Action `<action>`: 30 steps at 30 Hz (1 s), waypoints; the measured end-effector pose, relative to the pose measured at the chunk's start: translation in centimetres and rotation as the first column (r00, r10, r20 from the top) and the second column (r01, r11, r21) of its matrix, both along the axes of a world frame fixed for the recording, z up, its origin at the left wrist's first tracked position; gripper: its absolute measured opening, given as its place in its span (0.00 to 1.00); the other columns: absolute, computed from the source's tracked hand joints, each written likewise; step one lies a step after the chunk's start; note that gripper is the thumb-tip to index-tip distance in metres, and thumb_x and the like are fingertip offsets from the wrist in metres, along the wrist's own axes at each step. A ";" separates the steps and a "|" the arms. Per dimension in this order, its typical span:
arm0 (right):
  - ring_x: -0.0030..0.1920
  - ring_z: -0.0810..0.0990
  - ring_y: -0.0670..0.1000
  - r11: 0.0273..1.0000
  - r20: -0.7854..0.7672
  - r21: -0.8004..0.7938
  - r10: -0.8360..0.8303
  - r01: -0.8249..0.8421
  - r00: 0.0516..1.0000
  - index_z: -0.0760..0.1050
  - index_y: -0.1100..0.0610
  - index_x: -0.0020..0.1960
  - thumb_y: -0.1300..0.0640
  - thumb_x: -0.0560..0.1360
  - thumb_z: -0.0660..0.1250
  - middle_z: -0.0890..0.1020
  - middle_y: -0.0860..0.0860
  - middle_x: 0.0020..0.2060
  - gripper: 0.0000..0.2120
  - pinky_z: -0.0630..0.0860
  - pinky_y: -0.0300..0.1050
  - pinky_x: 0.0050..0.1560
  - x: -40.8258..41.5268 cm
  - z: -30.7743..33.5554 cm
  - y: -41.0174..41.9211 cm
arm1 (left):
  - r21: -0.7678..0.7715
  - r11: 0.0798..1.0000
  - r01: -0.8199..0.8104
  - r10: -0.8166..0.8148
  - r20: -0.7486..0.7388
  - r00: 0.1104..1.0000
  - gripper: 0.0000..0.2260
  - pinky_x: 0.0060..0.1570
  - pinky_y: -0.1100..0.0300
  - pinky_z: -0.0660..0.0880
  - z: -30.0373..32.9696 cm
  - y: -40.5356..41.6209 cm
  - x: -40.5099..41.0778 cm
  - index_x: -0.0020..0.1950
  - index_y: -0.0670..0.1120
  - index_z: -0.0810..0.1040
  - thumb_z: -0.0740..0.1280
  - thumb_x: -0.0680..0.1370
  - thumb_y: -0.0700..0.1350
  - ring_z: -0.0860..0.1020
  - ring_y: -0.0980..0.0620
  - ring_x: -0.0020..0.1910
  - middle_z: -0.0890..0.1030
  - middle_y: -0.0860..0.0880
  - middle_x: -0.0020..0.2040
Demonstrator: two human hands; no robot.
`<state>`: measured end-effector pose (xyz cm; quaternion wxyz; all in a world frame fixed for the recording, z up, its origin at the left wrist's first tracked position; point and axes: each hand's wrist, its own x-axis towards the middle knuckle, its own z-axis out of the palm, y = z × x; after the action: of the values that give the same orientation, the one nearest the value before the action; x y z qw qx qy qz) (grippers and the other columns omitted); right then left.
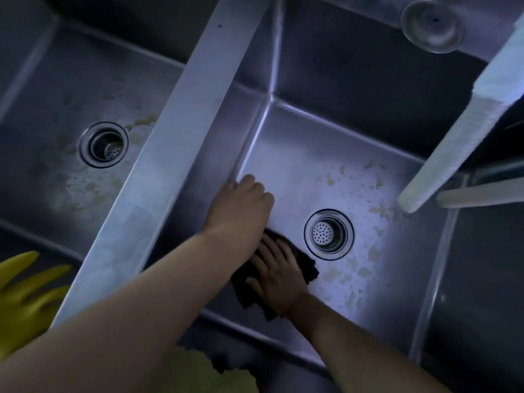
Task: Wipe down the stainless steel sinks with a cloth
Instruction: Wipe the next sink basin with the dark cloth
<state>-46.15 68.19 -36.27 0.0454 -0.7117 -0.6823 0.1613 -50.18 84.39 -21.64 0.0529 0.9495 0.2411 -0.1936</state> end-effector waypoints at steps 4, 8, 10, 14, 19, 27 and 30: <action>0.74 0.60 0.57 0.990 0.049 0.014 -0.140 0.139 0.989 0.70 0.52 0.69 0.42 0.76 0.56 0.66 0.54 0.73 0.25 0.56 0.56 0.73 4.5 -0.9 4.8 | -0.021 0.979 -0.201 0.198 -0.099 0.975 0.12 0.57 0.55 0.65 -4.0 -1.3 -0.7 0.62 0.47 0.69 0.55 0.79 0.44 0.69 0.47 0.62 0.72 0.48 0.61; 0.75 0.58 0.57 0.973 0.075 0.060 -0.229 0.225 0.971 0.66 0.54 0.72 0.43 0.76 0.57 0.63 0.57 0.74 0.27 0.52 0.55 0.73 9.3 -1.4 8.7 | 0.008 0.976 -0.216 0.215 -0.142 0.966 0.16 0.56 0.54 0.67 -6.3 -2.4 -0.7 0.64 0.44 0.68 0.59 0.77 0.45 0.70 0.45 0.61 0.72 0.45 0.62; 0.75 0.57 0.58 0.963 0.097 0.072 -0.265 0.259 0.959 0.64 0.55 0.73 0.43 0.77 0.56 0.62 0.57 0.74 0.28 0.52 0.55 0.73 11.3 -1.9 10.4 | -0.046 0.971 -0.236 0.222 -0.208 0.953 0.27 0.65 0.51 0.63 -7.5 -2.9 -0.2 0.72 0.40 0.60 0.63 0.77 0.48 0.64 0.42 0.69 0.63 0.39 0.71; 0.76 0.52 0.56 0.949 0.152 0.059 -0.317 0.311 0.936 0.58 0.53 0.75 0.41 0.77 0.53 0.57 0.56 0.76 0.30 0.47 0.53 0.74 14.9 -2.3 13.7 | -0.130 0.961 -0.244 0.195 -0.309 0.931 0.47 0.70 0.38 0.54 -9.5 -4.1 1.2 0.76 0.39 0.43 0.68 0.73 0.59 0.48 0.36 0.75 0.45 0.36 0.77; 0.77 0.49 0.53 0.939 0.208 0.059 -0.345 0.340 0.915 0.54 0.52 0.77 0.40 0.77 0.50 0.55 0.53 0.77 0.32 0.42 0.50 0.74 18.2 -2.4 16.0 | -0.111 0.946 -0.303 0.237 -0.398 0.886 0.42 0.68 0.32 0.54 -11.4 -5.7 3.1 0.75 0.35 0.40 0.66 0.77 0.51 0.44 0.26 0.72 0.41 0.28 0.74; 0.77 0.45 0.53 0.913 0.214 0.036 -0.404 0.406 0.889 0.50 0.51 0.77 0.41 0.79 0.50 0.50 0.52 0.77 0.31 0.41 0.52 0.75 19.1 -1.7 13.5 | -0.049 0.948 -0.313 0.262 -0.437 0.861 0.39 0.66 0.35 0.62 -11.6 -6.6 3.4 0.74 0.33 0.38 0.63 0.79 0.46 0.45 0.28 0.73 0.41 0.29 0.74; 0.77 0.47 0.54 0.888 0.255 -0.010 -0.443 0.461 0.859 0.49 0.53 0.78 0.43 0.80 0.51 0.51 0.53 0.77 0.30 0.42 0.52 0.76 20.8 -1.8 10.7 | -0.042 0.948 -0.317 0.266 -0.448 0.854 0.39 0.65 0.37 0.64 -11.4 -6.7 3.7 0.74 0.33 0.38 0.63 0.79 0.46 0.45 0.29 0.73 0.41 0.30 0.74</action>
<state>-25.33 78.88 -38.11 -0.0280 -0.8673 -0.4904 0.0809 -46.51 77.73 -33.06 0.0803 0.8296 0.3765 -0.4044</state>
